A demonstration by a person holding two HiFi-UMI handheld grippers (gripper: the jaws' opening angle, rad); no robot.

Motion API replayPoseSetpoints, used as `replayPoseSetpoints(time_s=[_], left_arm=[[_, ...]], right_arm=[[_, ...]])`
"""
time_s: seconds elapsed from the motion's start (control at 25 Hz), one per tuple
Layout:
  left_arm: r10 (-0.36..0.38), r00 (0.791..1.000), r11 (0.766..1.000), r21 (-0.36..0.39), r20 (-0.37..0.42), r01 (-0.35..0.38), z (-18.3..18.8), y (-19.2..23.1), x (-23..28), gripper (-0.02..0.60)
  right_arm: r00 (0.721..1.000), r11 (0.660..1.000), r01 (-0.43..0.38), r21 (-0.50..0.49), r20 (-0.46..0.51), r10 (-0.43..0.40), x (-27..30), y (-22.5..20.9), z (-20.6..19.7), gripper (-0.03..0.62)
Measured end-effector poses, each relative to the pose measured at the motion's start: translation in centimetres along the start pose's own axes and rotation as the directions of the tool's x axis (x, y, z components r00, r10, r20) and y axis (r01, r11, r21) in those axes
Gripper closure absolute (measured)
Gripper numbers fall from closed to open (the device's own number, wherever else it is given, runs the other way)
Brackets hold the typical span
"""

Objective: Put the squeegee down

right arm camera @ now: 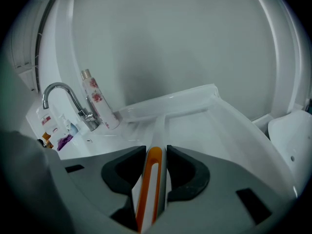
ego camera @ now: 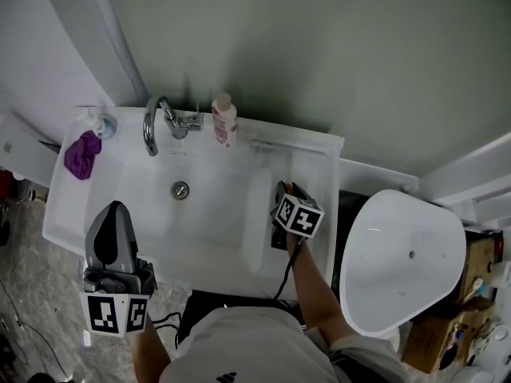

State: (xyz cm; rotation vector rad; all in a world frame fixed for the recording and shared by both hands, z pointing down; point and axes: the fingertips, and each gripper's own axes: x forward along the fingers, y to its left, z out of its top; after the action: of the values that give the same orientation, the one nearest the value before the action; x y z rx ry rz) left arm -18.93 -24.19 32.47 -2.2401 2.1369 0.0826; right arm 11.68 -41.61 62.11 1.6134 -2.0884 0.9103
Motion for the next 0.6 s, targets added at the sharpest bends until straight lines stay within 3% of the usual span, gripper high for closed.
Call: replayPoseSetpoints(time_s=[0.6], left_arm=[[0.036,0.999,0.999,-0.003,-0.009,-0.036,-0.3,1.5,-1.2,0.574]], right_arm=[[0.994,0.993,0.07,-0.097,-0.075,-0.077,1.0,0.3,-0.7,0.451]])
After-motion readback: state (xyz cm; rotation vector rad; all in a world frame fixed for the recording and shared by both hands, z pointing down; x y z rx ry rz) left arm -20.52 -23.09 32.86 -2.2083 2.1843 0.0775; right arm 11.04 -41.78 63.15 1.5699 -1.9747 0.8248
